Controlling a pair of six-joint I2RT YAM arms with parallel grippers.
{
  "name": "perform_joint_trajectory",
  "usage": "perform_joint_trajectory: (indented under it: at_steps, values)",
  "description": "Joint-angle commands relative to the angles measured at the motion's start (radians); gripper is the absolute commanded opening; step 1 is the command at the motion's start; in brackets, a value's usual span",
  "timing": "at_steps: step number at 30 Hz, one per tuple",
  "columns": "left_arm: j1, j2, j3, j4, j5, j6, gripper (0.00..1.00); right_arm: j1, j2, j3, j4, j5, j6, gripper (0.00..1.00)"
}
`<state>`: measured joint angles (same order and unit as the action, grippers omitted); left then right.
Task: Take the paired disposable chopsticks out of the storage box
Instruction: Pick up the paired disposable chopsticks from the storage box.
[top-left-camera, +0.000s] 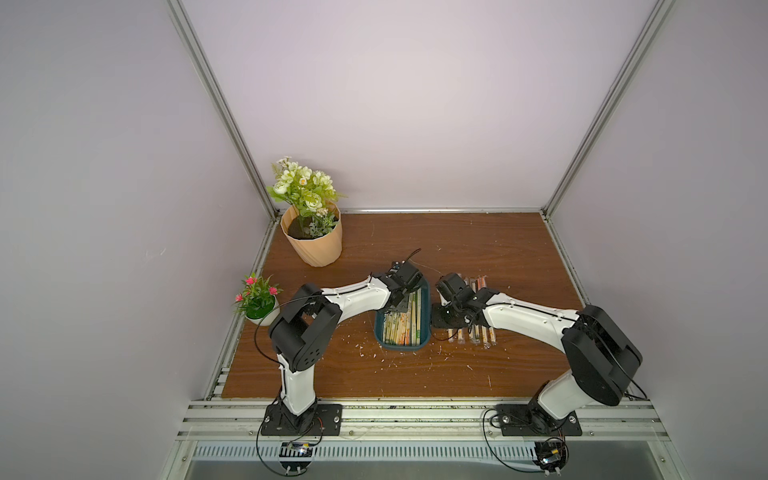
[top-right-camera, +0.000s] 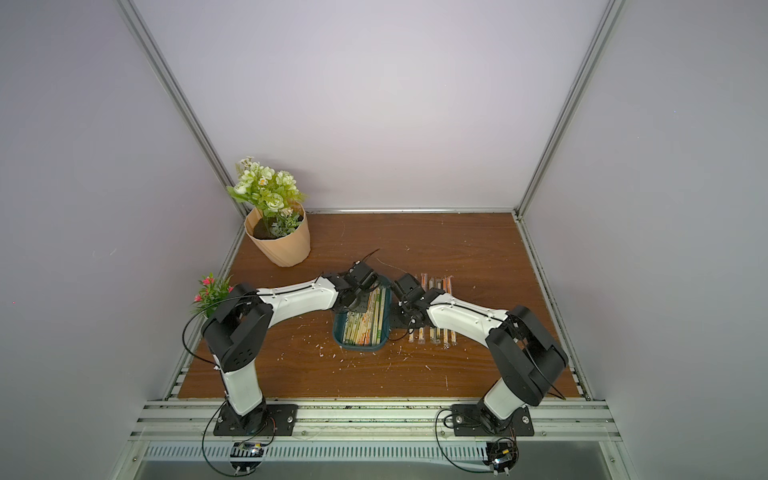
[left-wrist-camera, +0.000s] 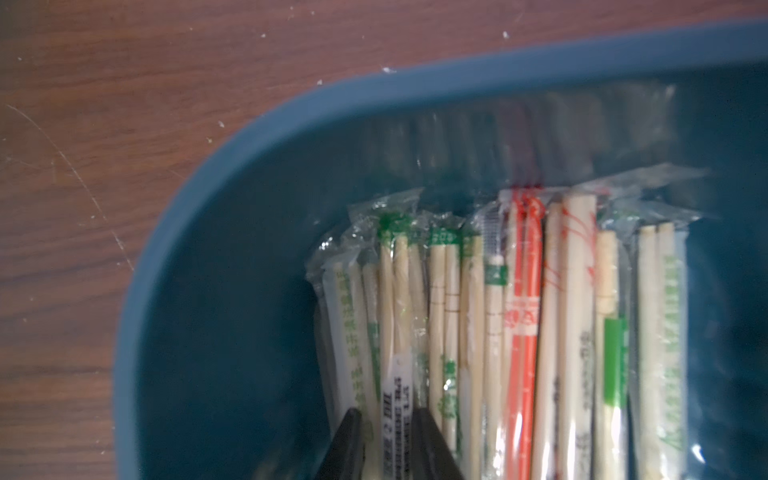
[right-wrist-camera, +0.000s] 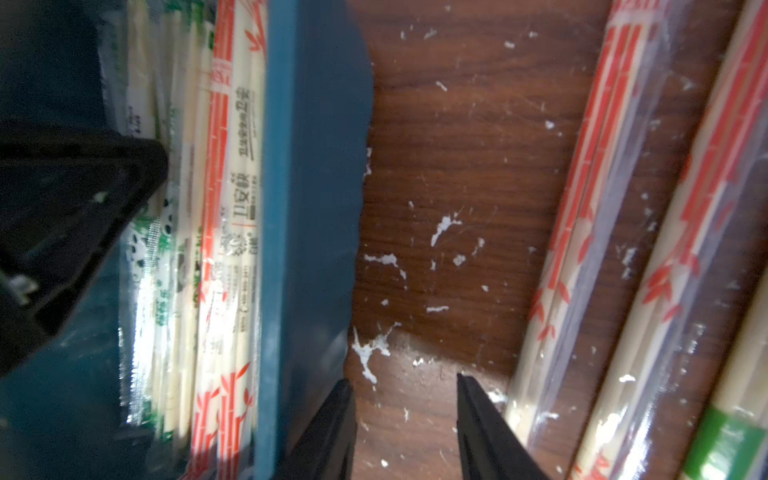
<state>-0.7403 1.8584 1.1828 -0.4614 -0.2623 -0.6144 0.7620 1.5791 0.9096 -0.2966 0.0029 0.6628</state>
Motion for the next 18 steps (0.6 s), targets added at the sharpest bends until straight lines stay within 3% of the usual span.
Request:
perform_joint_trajectory:
  at_steps: [1,6,18]
  values:
    - [-0.01,0.01,-0.008,-0.008,0.015,0.012,0.14,0.001,-0.021,0.038,-0.018,0.023,-0.002,0.45]
    - [-0.01,0.003,-0.003,-0.007,0.022,0.015,0.0,0.001,-0.019,0.04,-0.021,0.026,-0.002,0.45]
    - [-0.01,-0.056,0.024,-0.034,-0.009,0.012,0.0,0.0,-0.018,0.046,-0.026,0.028,-0.005,0.45]
